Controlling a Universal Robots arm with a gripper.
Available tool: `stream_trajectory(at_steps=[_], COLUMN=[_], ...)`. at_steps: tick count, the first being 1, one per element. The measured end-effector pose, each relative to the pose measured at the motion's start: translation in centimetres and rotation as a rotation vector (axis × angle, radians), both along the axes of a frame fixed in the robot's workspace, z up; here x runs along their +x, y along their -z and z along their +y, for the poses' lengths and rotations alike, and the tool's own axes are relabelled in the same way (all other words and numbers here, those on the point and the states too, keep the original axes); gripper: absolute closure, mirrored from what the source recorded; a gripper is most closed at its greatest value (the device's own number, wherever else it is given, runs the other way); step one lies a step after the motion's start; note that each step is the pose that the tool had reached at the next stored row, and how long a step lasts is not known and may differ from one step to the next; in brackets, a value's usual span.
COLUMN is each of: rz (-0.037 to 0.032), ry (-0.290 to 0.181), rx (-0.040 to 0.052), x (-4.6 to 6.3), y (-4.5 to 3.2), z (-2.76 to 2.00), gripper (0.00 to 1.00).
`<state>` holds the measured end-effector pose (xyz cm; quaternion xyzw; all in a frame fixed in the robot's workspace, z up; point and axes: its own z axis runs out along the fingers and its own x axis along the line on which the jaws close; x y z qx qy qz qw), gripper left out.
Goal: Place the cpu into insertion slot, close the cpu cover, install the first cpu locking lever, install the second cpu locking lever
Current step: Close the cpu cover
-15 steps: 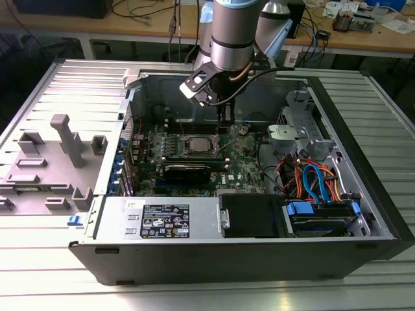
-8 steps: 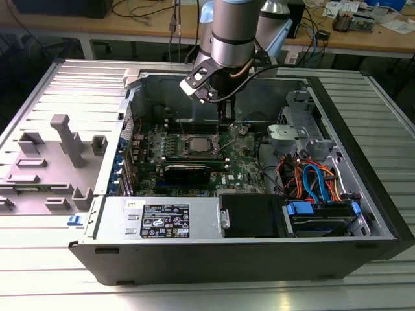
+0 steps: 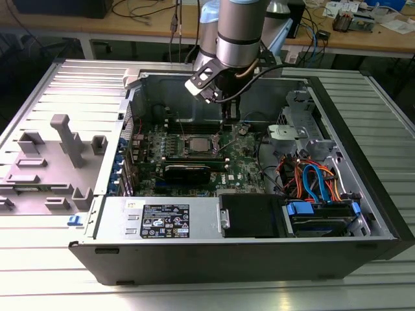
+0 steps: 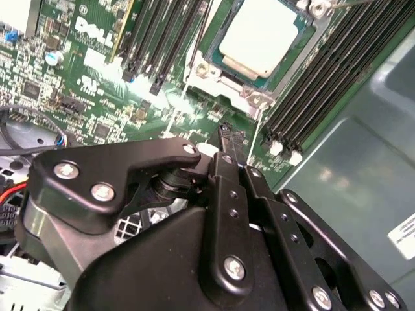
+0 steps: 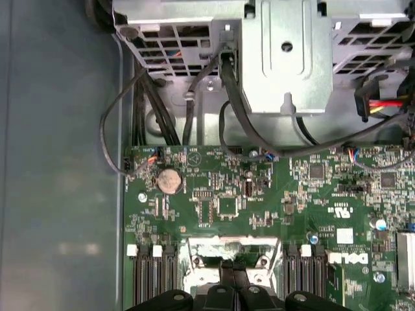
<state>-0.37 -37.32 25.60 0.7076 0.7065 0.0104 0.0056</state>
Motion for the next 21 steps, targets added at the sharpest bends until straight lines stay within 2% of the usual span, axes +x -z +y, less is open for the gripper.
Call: stream_trajectory(at_steps=[4,11,14,21], rz=[-0.0001,0.0000,0.0010,0.0018], ry=[0.000,0.000,0.000,-0.001], rx=[0.0002,0.0000,-0.0001,-0.0001], x=[0.7,2.5,3.7,4.0], y=[-0.43,-0.48,-0.48,-0.31], z=[0.00,0.00,0.00,0.06], gripper=[0.89,0.89,0.89,0.89])
